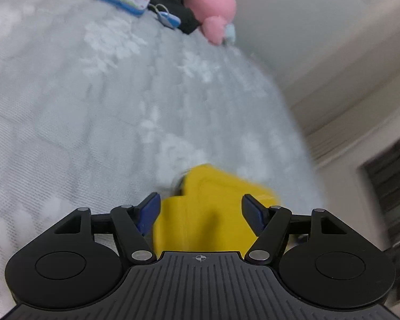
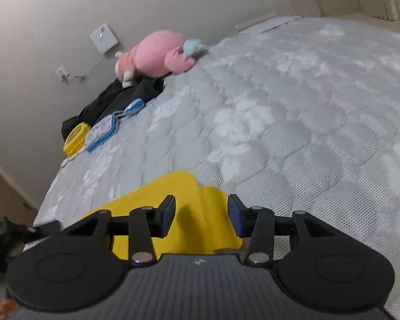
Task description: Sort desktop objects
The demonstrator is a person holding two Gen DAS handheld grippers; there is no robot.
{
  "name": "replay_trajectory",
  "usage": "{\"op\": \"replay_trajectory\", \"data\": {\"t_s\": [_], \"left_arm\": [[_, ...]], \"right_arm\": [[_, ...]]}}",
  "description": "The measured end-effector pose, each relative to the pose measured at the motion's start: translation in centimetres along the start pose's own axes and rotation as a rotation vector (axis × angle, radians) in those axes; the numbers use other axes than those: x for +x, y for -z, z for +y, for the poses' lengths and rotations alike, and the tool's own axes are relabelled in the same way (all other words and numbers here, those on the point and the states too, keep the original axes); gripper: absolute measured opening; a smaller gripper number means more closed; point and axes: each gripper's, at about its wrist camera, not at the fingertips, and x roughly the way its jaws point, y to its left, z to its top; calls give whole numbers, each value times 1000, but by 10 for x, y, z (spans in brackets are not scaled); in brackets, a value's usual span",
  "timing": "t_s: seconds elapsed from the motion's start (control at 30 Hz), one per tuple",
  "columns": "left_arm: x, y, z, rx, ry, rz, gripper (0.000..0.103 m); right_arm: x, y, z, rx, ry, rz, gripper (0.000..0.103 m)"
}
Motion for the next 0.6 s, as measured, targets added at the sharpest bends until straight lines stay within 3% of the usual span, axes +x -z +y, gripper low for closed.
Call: {"op": "replay_trajectory", "data": {"t_s": [0.07,0.23,0.47,0.5,0.57,0.6], "left_arm": [[7,3,-3,43,-49,9,76],[13,0,-2,27,-39,11,78],[25,1,-7,78,-22,-1,83],[25,0,-5,74,-14,1,82],[17,-4,-1,44,4,-1,68],[6,-7,3,11,19,-29,68]], "right_arm": [[3,2,4,-19,1,8,45],[7,7,18,-107,28,2,36],[8,10,22,-150,42,-12,35],[7,11,23,-153,46,-16,36],[1,11,20,-136,49,-29,39],[-2,11,18,-127,51,-35,41]]}}
